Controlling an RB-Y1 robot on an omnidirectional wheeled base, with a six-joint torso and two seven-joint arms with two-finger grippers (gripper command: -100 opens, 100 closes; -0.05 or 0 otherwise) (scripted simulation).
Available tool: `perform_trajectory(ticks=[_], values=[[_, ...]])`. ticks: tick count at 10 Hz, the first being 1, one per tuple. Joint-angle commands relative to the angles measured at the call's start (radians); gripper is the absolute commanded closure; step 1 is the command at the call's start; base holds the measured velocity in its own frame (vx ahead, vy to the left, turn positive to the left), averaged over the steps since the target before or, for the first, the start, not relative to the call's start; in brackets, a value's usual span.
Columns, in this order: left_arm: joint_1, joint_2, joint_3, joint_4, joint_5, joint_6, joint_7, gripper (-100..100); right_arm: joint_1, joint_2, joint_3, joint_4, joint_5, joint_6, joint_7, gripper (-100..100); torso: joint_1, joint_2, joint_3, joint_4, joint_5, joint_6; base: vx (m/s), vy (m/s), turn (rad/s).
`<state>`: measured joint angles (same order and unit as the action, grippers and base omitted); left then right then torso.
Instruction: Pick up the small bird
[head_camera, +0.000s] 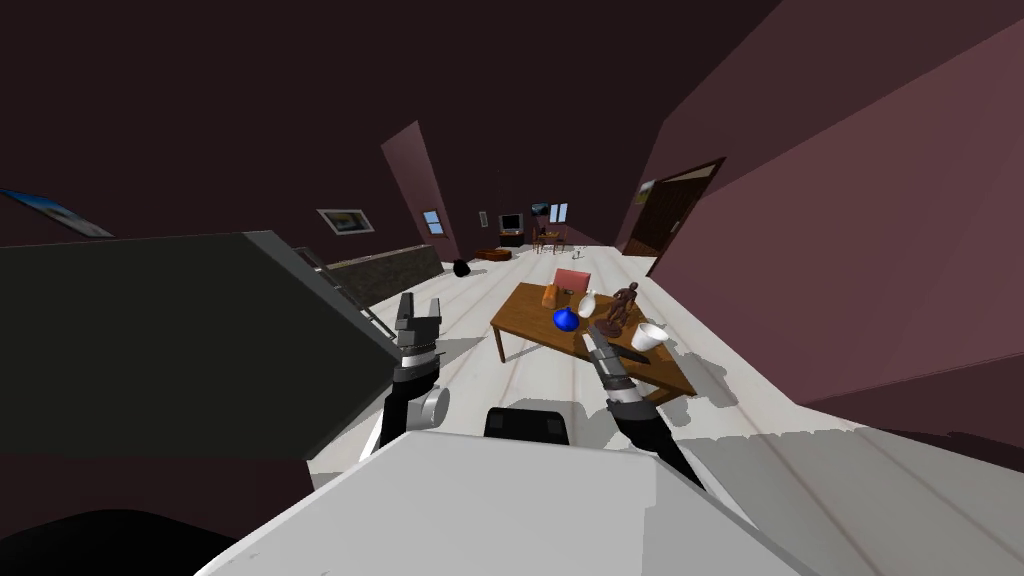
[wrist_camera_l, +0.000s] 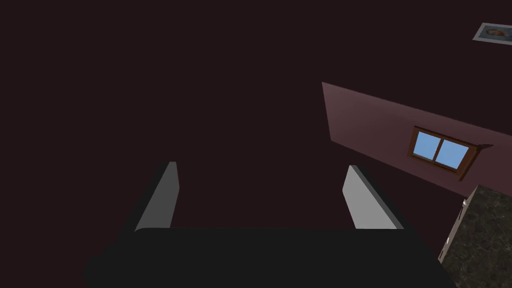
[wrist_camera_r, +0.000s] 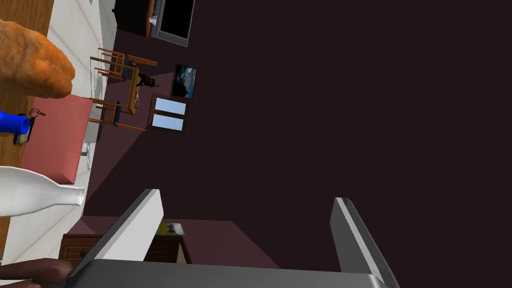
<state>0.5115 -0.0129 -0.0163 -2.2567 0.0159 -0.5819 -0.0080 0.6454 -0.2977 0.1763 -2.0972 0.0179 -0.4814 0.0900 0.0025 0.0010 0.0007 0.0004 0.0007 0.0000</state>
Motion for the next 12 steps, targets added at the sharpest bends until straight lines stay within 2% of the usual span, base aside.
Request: perform_trajectory(ticks=[1, 4, 5, 7, 8, 10, 11, 12], values=[[0.0, 0.0, 0.0, 0.0, 0.0, 0.0, 0.0, 0, 0.013, -0.042, 0.006, 0.05, 0.02, 0.02, 0.026, -100, 0.0, 0.0, 0.0, 0.0, 0.0, 0.0, -0.006, 0.045, 0.117], [0.0, 0.0, 0.0, 0.0, 0.0, 0.0, 0.0, 0, 0.068, -0.136, 0.038, 0.16, 0.087, 0.08, 0.11, -100, -0.001, -0.001, -0.001, 0.0, 0.0, 0.0, 0.01, 0.042, 0.219], [0.0, 0.0, 0.0, 0.0, 0.0, 0.0, 0.0, 0, 0.068, -0.149, 0.038, 0.173, 0.087, 0.08, 0.112, -100, -0.001, -0.002, -0.001, 0.0, 0.0, 0.0, 0.021, 0.015, 0.042], [0.0, 0.0, 0.0, 0.0, 0.0, 0.0, 0.0, 0, 0.104, -0.224, 0.056, 0.241, 0.135, 0.122, 0.171, -100, -0.003, -0.002, -0.001, 0.0, 0.0, 0.0, 0.033, 0.008, 0.168], [0.0, 0.0, 0.0, 0.0, 0.0, 0.0, 0.0, 0, 0.104, -0.229, 0.056, 0.259, 0.135, 0.122, 0.172, -100, -0.003, -0.003, -0.001, -0.001, -0.001, 0.0, 0.031, -0.002, 0.109], [0.0, 0.0, 0.0, 0.0, 0.0, 0.0, 0.0, 0, 0.141, -0.307, 0.073, 0.337, 0.186, 0.165, 0.229, -100, -0.004, -0.003, -0.002, -0.001, -0.001, 0.0, 0.043, -0.002, 0.24], [0.0, 0.0, 0.0, 0.0, 0.0, 0.0, 0.0, 0, 0.141, -0.315, 0.073, 0.347, 0.186, 0.165, 0.234, -100, -0.004, -0.004, -0.002, -0.001, -0.001, 0.0, 0.037, -0.017, 0.096], [0.0, 0.0, 0.0, 0.0, 0.0, 0.0, 0.0, 0, 0.16, -0.36, 0.082, 0.391, 0.212, 0.186, 0.264, -100, -0.004, -0.003, -0.002, -0.001, -0.001, 0.0, 0.034, -0.011, 0.162]])
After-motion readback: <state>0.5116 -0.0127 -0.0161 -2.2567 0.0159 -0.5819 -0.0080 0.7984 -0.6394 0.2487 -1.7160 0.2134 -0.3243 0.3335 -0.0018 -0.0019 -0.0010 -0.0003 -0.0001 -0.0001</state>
